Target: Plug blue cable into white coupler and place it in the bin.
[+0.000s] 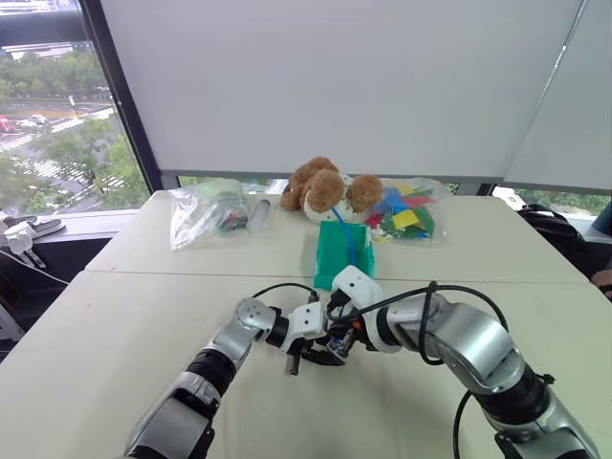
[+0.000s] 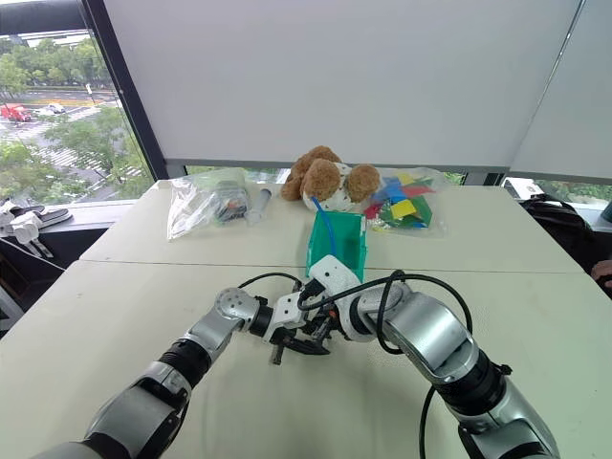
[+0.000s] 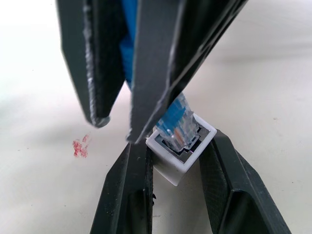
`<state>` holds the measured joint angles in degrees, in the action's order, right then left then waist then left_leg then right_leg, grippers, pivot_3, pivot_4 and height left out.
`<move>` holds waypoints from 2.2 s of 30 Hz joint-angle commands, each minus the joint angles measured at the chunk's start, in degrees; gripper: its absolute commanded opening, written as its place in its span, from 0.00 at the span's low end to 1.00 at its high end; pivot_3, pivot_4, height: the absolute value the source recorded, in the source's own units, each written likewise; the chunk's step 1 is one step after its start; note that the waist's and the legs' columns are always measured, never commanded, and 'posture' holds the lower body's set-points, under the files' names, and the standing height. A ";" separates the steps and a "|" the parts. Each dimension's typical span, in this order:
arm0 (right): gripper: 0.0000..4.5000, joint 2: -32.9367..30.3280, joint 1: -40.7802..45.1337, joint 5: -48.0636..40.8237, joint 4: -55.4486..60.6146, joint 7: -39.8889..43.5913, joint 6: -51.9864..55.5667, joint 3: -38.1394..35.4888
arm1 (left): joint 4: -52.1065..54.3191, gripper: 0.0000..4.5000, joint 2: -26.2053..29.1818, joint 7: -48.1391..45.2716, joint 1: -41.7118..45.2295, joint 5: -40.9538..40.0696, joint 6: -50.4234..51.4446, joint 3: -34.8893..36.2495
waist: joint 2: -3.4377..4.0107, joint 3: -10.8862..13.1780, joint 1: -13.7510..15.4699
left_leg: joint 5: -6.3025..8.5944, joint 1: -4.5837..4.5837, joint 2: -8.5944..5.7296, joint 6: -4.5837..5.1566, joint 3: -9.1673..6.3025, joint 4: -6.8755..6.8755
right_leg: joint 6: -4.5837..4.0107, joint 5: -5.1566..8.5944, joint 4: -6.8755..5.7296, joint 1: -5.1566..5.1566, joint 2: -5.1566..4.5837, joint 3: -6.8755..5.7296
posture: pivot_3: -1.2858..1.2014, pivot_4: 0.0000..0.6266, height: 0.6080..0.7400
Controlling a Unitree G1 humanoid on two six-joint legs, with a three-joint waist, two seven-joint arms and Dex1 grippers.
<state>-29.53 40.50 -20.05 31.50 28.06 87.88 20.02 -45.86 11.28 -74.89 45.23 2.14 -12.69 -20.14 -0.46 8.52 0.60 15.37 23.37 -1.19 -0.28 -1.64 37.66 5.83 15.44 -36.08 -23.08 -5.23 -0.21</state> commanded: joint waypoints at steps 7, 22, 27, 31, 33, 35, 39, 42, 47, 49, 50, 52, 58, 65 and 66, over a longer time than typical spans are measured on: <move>0.00 0.80 -2.30 -1.32 1.41 -2.35 1.07 1.54 | -2.93 0.16 0.62 -1.06 -2.40 3.05 2.49 -2.93 | 0.00 -0.03 -0.01 | 0.00 0.00 0.00 0.00 0.00 -0.07 | -0.01 0.00 0.04 -0.01 0.00 0.00 | 0.52 0.24 1.00; 0.00 -1.47 -2.71 -1.50 2.63 -2.92 -2.51 5.88 | -1.27 0.16 1.44 -1.31 -3.18 2.98 3.71 -2.96 | -0.01 -0.09 -0.17 | 0.00 -0.03 0.00 0.00 0.00 -0.24 | -0.01 0.01 0.06 -0.06 0.00 -0.01 | 0.52 0.24 1.00; 0.00 -1.45 -3.11 -2.11 2.73 -2.86 -1.71 6.23 | -0.58 0.16 1.77 -1.42 -3.51 2.90 4.21 -2.91 | -0.02 -0.10 -0.17 | 0.00 -0.03 -0.01 0.00 0.01 -0.28 | -0.01 0.01 0.10 -0.06 0.00 -0.02 | 0.52 0.24 1.00; 0.00 -1.63 -3.65 -1.27 1.75 -3.90 -2.09 7.24 | -0.01 0.16 1.83 -1.43 -3.69 2.86 4.61 -2.93 | -0.02 -0.10 -0.17 | 0.00 -0.03 -0.01 0.00 0.01 -0.36 | -0.01 0.00 0.15 -0.07 0.00 -0.03 | 0.52 0.24 1.00; 0.00 -2.16 -4.10 -0.21 0.77 -4.72 -3.02 8.34 | 0.29 0.16 1.81 -1.37 -3.78 2.83 4.81 -2.94 | -0.03 -0.14 -0.18 | 0.00 -0.03 -0.01 0.00 0.01 -0.39 | -0.01 0.00 0.17 -0.07 0.00 -0.03 | 0.52 0.24 1.00; 0.00 -1.97 -4.66 -0.06 0.10 -4.92 -3.48 8.56 | 0.49 0.16 1.80 -1.32 -3.85 2.80 4.96 -2.93 | -0.03 -0.18 -0.20 | 0.00 -0.04 -0.01 0.00 0.01 -0.40 | -0.01 0.01 0.20 -0.07 0.00 -0.03 | 0.52 0.24 1.00; 0.00 -1.08 -7.09 -0.42 -1.68 -4.31 -5.67 8.78 | 1.21 0.16 1.72 -1.19 -4.09 2.71 5.46 -3.00 | -0.21 -0.51 -0.24 | 0.00 -0.05 0.00 0.00 0.01 -0.43 | -0.01 0.01 0.22 -0.06 0.00 -0.03 | 0.52 0.24 1.00; 0.00 -2.34 -7.89 0.41 -2.09 -3.85 -8.00 9.42 | 1.74 0.16 1.74 -0.98 -4.32 2.38 5.58 -2.74 | -0.26 -0.74 -0.38 | 0.00 -0.07 0.00 0.00 0.01 -0.46 | -0.01 0.01 0.28 -0.03 0.00 -0.03 | 0.52 0.24 1.00; 0.00 -1.19 -7.64 -1.49 -1.04 -2.19 -7.54 3.88 | 2.88 0.16 2.33 -1.22 -4.47 1.23 6.61 -1.69 | -0.26 -0.75 -0.37 | 0.00 -0.06 0.00 0.00 0.00 -0.50 | -0.02 0.01 0.35 -0.02 0.00 -0.03 | 0.52 0.24 1.00; 0.00 -1.65 -7.51 -1.73 -0.89 -1.70 -7.62 3.28 | 3.45 0.40 2.49 -1.34 -4.47 0.26 7.48 -0.83 | -0.25 -0.74 -0.41 | 0.00 -0.04 0.00 0.00 0.00 -0.54 | -0.02 0.01 0.40 -0.04 0.00 -0.03 | 0.52 0.24 1.00; 0.00 -1.93 -7.51 -1.79 -0.90 -1.50 -7.70 3.10 | 3.88 0.49 2.61 -1.59 -4.47 -0.30 7.88 -0.45 | -0.25 -0.74 -0.47 | 0.00 -0.03 0.00 0.00 0.00 -0.57 | -0.02 0.01 0.43 -0.04 0.00 -0.03 | 0.52 0.24 1.00; 0.00 -2.50 -7.63 -1.85 -0.95 -1.15 -7.99 2.69 | 4.79 0.70 2.87 -2.03 -4.56 -1.36 8.35 0.24 | -0.24 -0.73 -0.42 | 0.00 0.01 0.00 0.00 0.00 -0.58 | -0.02 0.01 0.47 -0.07 0.00 -0.03 | 0.52 0.24 1.00; 0.00 -3.78 -7.56 -2.06 -0.75 -0.28 -8.27 -0.04 | 8.76 1.00 5.29 -1.21 -4.79 -4.53 9.83 3.68 | -0.23 -0.68 -0.46 | -0.01 0.02 0.01 0.01 0.00 -0.53 | -0.25 -0.12 0.60 -0.05 -0.02 -0.02 | 0.52 0.24 1.00; 0.00 -6.51 0.62 -3.08 -4.65 2.57 -10.12 -10.03 | 18.62 1.00 10.04 3.88 -5.38 -11.75 17.38 12.78 | 0.18 0.06 -1.26 | -0.02 0.47 0.00 0.02 0.02 -0.53 | -0.03 -0.25 0.57 -0.53 -0.01 -0.03 | 0.52 0.24 1.00; 0.00 -7.17 2.41 -2.81 -6.47 2.97 -11.39 -10.72 | 19.79 1.00 10.50 4.46 -5.66 -12.37 18.31 13.55 | 0.21 0.07 -1.22 | -0.03 0.71 -0.03 0.00 0.02 -0.52 | 0.01 -0.27 0.55 -0.73 -0.01 -0.03 | 0.52 0.24 1.00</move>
<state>-35.62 39.68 -23.20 25.78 30.22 79.08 12.60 -29.29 21.49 -71.57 39.96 -8.02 4.11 -8.61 -0.25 8.60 -0.62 15.31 24.35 -1.26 -0.32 -1.61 37.17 5.99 15.07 -35.56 -24.08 -5.24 -0.24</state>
